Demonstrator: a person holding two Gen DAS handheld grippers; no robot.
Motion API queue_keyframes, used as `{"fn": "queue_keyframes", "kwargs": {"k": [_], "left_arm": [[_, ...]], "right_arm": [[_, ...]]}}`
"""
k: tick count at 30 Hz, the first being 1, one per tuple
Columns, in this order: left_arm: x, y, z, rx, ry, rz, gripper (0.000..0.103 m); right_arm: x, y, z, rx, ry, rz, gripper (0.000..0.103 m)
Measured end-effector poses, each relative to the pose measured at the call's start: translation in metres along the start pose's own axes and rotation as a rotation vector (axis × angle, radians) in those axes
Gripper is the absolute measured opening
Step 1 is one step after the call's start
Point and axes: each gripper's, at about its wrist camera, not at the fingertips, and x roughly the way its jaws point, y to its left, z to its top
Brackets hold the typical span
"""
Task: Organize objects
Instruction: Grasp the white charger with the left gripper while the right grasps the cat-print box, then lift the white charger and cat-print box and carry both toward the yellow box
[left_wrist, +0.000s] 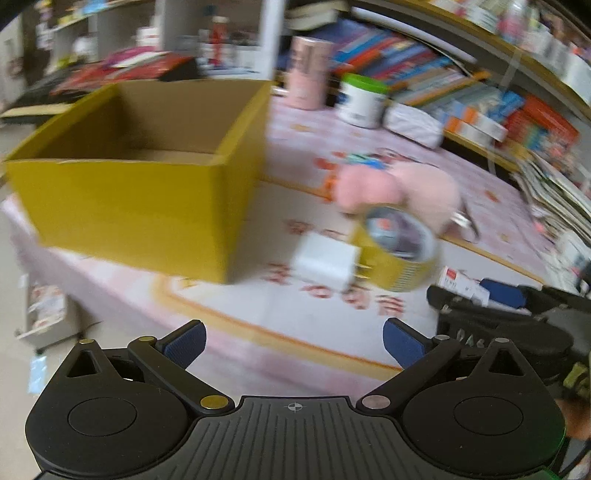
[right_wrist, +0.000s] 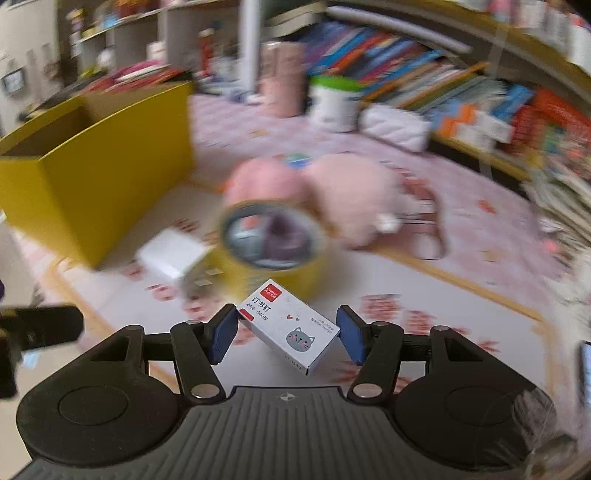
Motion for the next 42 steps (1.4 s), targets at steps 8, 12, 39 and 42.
{"fn": "queue_keyframes", "kwargs": {"k": [8,12,39,42], "left_arm": [[0.041,-0.033,0.02,0.08,-0.008,0.027,0.091],[0.066,-0.042,0.025,0.152,0.016,0.102,0.087],[0.058,-0.033,0.032,0.024,0.017,-0.016,0.07],[0.049,-0.029,0.029,0.011,0.015,-0.037,0.07]], "right_arm": [[-0.02,-0.041,-0.002,0.061,-0.033,-0.069,0.057],[-0.023,-0.049,0.001,0.042,-0.053,-0.07,0.057],[0.002,-0.059,0.004,0.047,0.019,0.012,0.057],[0.0,-0.051,0.003,0.038,0.022,0.014,0.057]]}}
